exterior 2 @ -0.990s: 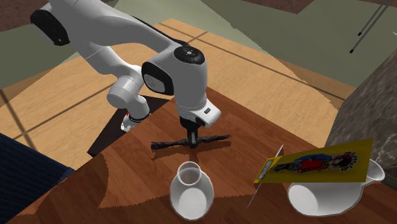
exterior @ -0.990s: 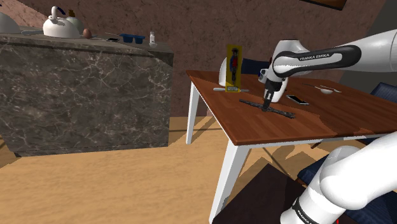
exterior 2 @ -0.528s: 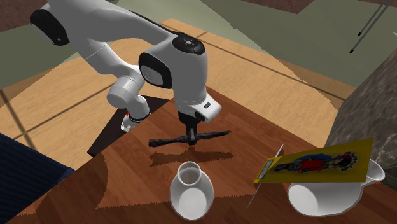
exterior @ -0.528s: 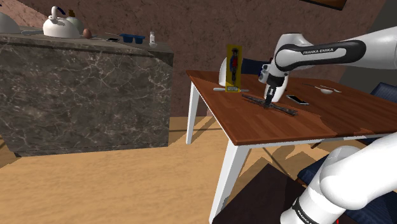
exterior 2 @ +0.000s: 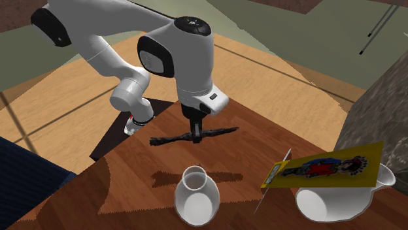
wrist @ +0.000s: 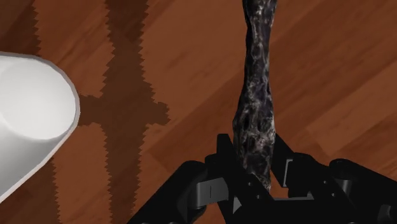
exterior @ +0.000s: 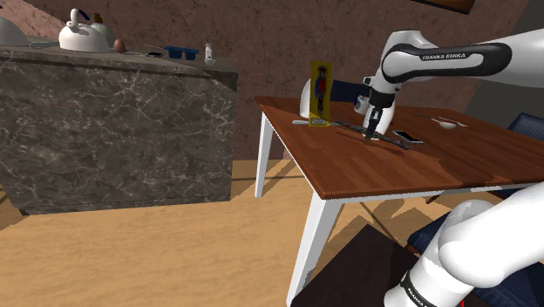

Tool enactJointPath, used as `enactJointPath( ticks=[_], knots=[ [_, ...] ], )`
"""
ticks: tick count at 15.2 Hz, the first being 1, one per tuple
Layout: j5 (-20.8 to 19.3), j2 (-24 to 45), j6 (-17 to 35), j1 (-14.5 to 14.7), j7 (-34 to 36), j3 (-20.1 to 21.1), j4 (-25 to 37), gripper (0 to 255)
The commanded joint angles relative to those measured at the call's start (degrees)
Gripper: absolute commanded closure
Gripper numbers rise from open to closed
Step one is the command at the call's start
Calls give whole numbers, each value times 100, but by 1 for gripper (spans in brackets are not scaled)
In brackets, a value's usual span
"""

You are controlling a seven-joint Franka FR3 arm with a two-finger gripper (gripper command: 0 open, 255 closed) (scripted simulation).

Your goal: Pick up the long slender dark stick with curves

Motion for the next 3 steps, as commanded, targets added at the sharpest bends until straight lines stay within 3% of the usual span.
enactJointPath(
  ticks=[1,3],
  knots=[
    [22,15,-159,11,-24,18,173,255],
    [24,16,-171,11,-25,20,185,255]
  ],
)
